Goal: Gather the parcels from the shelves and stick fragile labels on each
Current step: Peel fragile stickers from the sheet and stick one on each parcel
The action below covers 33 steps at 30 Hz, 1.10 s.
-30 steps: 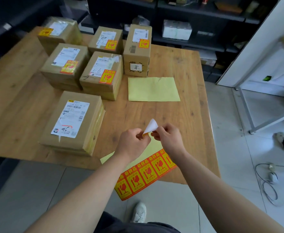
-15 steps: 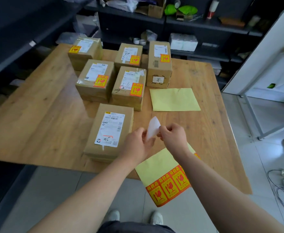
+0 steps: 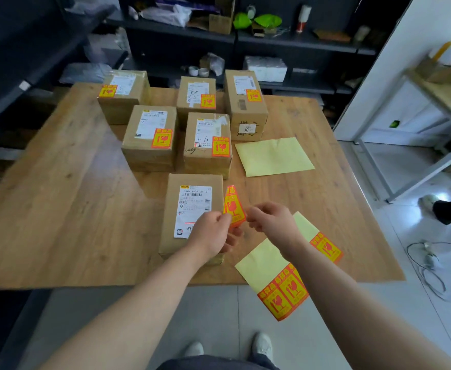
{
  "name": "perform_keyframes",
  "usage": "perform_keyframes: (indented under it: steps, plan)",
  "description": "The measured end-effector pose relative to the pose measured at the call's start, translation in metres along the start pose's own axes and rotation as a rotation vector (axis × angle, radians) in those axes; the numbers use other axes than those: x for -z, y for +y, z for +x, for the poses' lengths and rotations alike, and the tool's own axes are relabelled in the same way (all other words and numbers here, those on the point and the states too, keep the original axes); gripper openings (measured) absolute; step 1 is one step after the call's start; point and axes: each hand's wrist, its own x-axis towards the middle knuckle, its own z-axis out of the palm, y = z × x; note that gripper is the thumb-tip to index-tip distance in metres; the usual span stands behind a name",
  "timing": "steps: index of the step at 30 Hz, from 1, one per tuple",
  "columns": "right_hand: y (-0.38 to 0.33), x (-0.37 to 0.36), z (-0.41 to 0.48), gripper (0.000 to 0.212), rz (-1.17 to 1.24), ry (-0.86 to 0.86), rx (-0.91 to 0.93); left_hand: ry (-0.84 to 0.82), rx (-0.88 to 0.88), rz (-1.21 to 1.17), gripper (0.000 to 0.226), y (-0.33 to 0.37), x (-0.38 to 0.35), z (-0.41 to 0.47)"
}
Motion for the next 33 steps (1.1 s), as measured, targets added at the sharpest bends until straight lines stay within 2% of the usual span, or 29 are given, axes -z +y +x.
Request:
perform_keyframes:
  steps: [5, 8, 11, 14, 17, 23, 30, 33]
  plan:
    - [0.000, -0.016, -0.010, 0.017, -0.051, -0.079, -0.007, -0.053, -0.016, 0.073, 0.034, -0.013, 0.018, -0.005]
    - [0.000, -0.023, -0.012, 0.017, -0.009, -0.110, -0.026, 0.034, -0.064, 0.125, 0.028, -0.022, 0.036, -0.004]
    - [-0.003, -0.029, -0.014, 0.018, 0.037, -0.120, -0.043, 0.101, -0.121, 0.045, 0.007, -0.022, 0.057, -0.002]
    - [-0.006, -0.036, -0.015, 0.019, 0.068, -0.124, -0.062, 0.128, -0.144, 0.049, 0.010, -0.020, 0.070, -0.001]
    - [-0.006, -0.043, -0.017, 0.020, -0.051, -0.113, -0.058, 0.193, -0.164, 0.133, 0.013, -0.023, 0.074, -0.003]
    - [0.003, -0.050, -0.020, 0.022, -0.391, -0.073, -0.004, 0.218, -0.204, 0.311, 0.022, -0.038, 0.065, -0.006]
    - [0.014, -0.049, -0.024, 0.027, -0.468, -0.030, 0.032, 0.234, -0.266, 0.530, 0.029, -0.045, 0.057, -0.007]
    - [0.016, -0.050, -0.024, 0.025, -0.473, -0.002, 0.048, 0.248, -0.291, 0.554, 0.029, -0.046, 0.056, -0.006]
